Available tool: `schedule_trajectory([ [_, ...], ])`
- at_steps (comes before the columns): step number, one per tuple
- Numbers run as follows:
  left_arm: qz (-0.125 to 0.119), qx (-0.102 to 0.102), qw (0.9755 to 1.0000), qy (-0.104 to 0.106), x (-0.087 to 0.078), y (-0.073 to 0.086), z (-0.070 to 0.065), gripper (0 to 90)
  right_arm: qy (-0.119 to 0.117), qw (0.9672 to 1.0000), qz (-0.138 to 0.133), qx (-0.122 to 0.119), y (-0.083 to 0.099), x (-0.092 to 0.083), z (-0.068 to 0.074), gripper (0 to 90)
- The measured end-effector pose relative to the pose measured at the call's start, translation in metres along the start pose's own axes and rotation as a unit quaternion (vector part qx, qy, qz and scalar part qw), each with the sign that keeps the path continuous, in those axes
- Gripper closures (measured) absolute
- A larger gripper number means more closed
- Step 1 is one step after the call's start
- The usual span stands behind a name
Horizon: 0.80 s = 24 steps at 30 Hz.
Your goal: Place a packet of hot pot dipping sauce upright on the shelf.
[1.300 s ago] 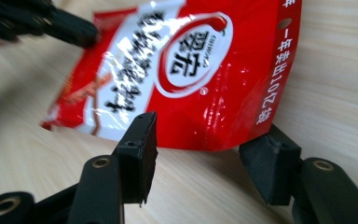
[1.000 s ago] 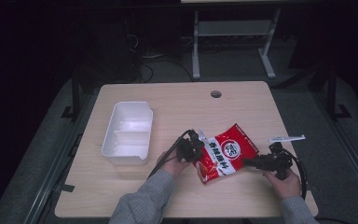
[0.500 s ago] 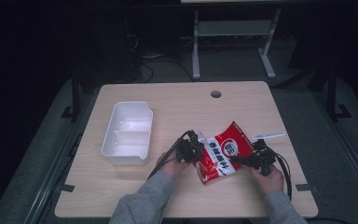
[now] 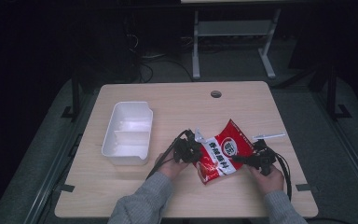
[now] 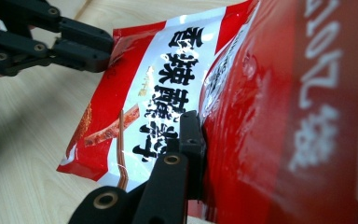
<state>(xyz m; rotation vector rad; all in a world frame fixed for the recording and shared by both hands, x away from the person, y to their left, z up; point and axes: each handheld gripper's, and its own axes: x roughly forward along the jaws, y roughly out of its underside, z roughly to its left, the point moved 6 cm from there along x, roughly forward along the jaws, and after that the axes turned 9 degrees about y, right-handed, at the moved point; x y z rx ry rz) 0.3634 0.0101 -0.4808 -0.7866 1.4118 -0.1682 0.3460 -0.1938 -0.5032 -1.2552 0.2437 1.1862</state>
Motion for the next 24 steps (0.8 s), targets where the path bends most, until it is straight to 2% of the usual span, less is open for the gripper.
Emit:
schedule_trajectory([
  [5,-0.003,0.007,0.9999,0.007,-0.007,0.006,-0.008,74.5,0.000,1.0000,-0.007,0.001,-0.001,-0.003,-0.001,87.7],
  [7,-0.006,0.009,0.9998,0.017,-0.010,0.010,-0.010,72.7,-0.002,0.9999,-0.012,0.002,-0.002,-0.005,0.000,87.7],
  [12,-0.022,0.002,0.9993,0.029,-0.018,0.021,-0.014,68.6,-0.001,0.9998,-0.020,-0.002,-0.003,-0.009,0.001,87.7],
  [24,-0.034,0.007,0.9988,0.033,-0.037,0.048,-0.025,60.8,0.005,0.9996,-0.025,-0.014,-0.004,-0.010,0.003,87.7],
])
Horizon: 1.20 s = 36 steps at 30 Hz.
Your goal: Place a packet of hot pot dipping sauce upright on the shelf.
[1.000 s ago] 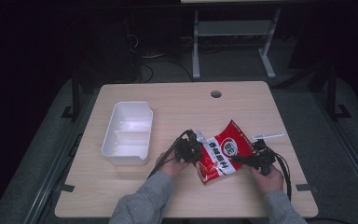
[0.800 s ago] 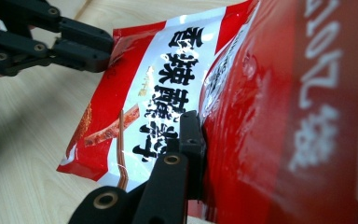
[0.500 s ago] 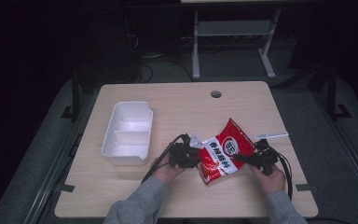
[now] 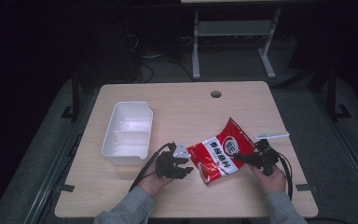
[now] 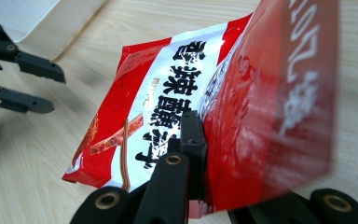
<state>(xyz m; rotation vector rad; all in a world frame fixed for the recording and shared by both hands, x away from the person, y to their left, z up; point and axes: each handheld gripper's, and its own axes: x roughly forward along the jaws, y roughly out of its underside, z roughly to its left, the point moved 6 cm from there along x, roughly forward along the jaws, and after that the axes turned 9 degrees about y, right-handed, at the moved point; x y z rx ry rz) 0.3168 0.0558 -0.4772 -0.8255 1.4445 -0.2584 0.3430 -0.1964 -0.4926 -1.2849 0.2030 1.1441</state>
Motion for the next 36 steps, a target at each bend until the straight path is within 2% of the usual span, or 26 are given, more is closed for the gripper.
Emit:
schedule_trajectory([
  [7,-0.006,0.010,0.9999,0.002,-0.008,0.009,-0.011,58.2,-0.002,1.0000,-0.005,0.000,-0.001,-0.002,0.002,87.7],
  [15,-0.004,0.017,0.9998,0.005,-0.011,0.022,-0.020,54.7,-0.005,0.9998,-0.014,-0.016,-0.006,-0.007,0.007,87.7],
  [25,-0.014,0.019,0.9997,0.009,-0.017,0.036,-0.026,50.7,-0.007,0.9986,-0.027,-0.045,-0.021,-0.019,0.021,88.1],
  [36,-0.016,0.027,0.9995,0.004,-0.019,0.039,-0.026,48.2,-0.017,0.9977,-0.026,-0.060,-0.041,-0.029,0.034,88.7],
])
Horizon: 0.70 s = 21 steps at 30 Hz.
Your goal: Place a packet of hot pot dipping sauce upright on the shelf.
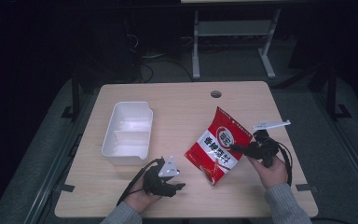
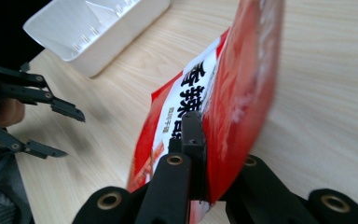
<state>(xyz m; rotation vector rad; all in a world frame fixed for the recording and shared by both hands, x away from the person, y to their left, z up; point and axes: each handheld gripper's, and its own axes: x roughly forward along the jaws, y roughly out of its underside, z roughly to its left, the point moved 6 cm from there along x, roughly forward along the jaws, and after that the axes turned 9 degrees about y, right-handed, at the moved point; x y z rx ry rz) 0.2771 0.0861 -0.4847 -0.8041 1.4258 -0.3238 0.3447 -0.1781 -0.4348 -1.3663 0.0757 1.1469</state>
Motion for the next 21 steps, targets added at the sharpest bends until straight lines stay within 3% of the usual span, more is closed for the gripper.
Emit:
schedule_trajectory([
  [21,0.003,0.004,1.0000,-0.001,-0.003,0.005,-0.003,45.7,-0.026,0.9992,0.002,-0.029,-0.036,-0.011,0.026,89.4],
])
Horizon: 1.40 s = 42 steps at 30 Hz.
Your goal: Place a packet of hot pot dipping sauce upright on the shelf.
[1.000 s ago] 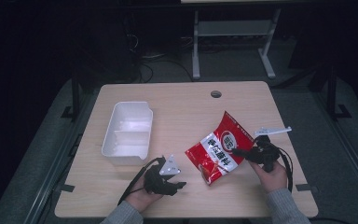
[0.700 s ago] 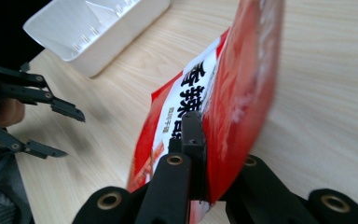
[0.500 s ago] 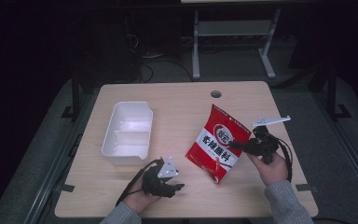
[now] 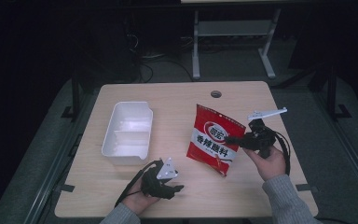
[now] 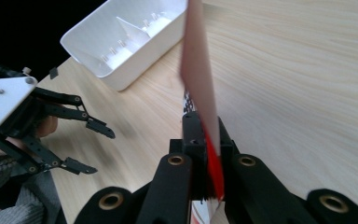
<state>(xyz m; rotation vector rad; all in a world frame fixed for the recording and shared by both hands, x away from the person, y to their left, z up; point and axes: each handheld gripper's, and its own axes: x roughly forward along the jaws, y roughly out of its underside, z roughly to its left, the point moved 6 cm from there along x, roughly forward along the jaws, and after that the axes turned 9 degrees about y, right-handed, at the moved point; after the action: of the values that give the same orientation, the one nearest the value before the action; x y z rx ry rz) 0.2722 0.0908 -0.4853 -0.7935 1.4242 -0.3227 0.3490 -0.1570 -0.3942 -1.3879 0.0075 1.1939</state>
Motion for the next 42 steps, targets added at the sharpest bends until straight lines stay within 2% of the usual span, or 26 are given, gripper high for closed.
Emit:
schedule_trajectory([
  [8,0.000,-0.001,1.0000,0.000,-0.003,0.004,-0.002,45.4,-0.010,0.9998,0.003,-0.017,-0.011,0.000,0.014,89.4],
  [19,0.000,0.002,1.0000,-0.002,-0.004,0.004,-0.003,43.1,-0.026,0.9995,-0.001,-0.019,-0.028,0.004,0.026,89.5],
  [22,0.000,0.003,1.0000,-0.003,-0.004,0.004,-0.003,41.8,-0.039,0.9991,-0.005,-0.015,-0.034,0.004,0.030,89.5],
  [42,0.002,0.005,1.0000,-0.006,-0.006,0.008,-0.005,37.2,-0.063,0.9974,-0.020,-0.029,-0.067,0.015,0.054,89.5],
])
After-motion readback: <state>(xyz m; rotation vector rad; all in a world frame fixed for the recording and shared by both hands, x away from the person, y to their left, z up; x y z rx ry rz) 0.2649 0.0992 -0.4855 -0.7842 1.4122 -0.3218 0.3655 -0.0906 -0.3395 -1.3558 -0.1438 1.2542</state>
